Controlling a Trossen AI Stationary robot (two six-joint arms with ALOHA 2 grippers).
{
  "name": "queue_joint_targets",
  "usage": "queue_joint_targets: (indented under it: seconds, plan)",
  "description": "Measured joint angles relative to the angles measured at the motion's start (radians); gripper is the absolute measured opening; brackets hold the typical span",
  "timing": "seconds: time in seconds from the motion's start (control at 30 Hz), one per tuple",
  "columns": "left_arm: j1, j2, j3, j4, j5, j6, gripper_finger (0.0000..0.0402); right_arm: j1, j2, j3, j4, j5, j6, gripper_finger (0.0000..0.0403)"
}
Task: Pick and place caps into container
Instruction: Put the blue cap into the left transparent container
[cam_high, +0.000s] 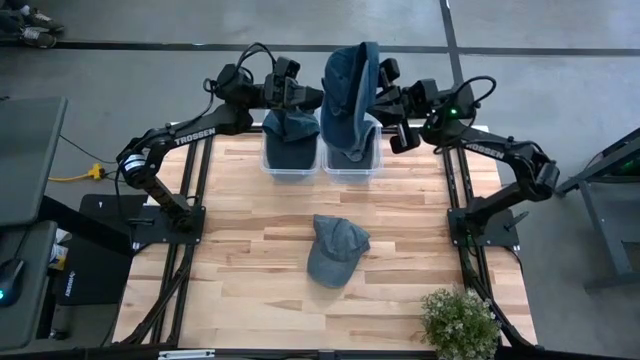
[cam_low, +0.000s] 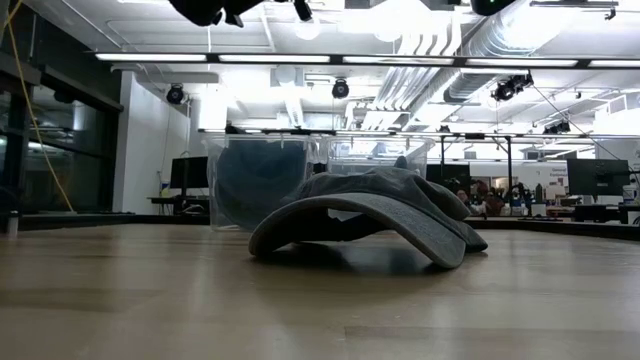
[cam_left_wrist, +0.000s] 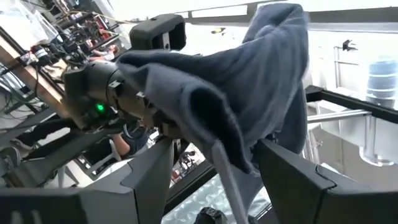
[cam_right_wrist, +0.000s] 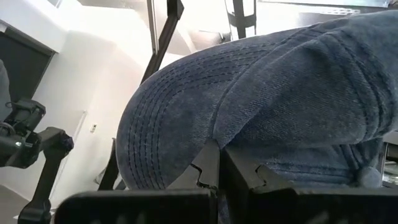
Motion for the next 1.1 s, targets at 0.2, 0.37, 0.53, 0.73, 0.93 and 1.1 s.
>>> queue_joint_targets:
  seconds: [0.2,0.37,0.53,0.73,0.93,1.1]
  plan:
    - [0.000,0.000,0.000,0.004,-0.011,-0.009,0.0229,0.000,0.031,0.027,-0.003,-0.015,0.005,0.0000]
    - [0.000,0.000,0.000,0.006,-0.025,-0.013,0.0229,0.000,0.032,0.027,-0.016,-0.013,0.001,0.0000]
    - [0.000,0.000,0.000,0.006,-0.034,-0.036,0.0229,0.000,0.032,0.027,-0.017,-0.011,-0.016,0.0000]
    - [0.000,0.000,0.000,0.006,-0.040,-0.065,0.0229,0.000,0.032,0.027,-0.060,0.010,-0.052,0.0000]
    - [0.000,-0.001,0.000,-0.007,-0.068,-0.066,0.0229,-0.006,0.032,0.027,-0.094,0.025,-0.086,0.0000]
    - [0.000,-0.001,0.000,-0.006,-0.071,-0.066,0.0229,-0.007,0.032,0.027,-0.094,0.033,-0.095,0.0000]
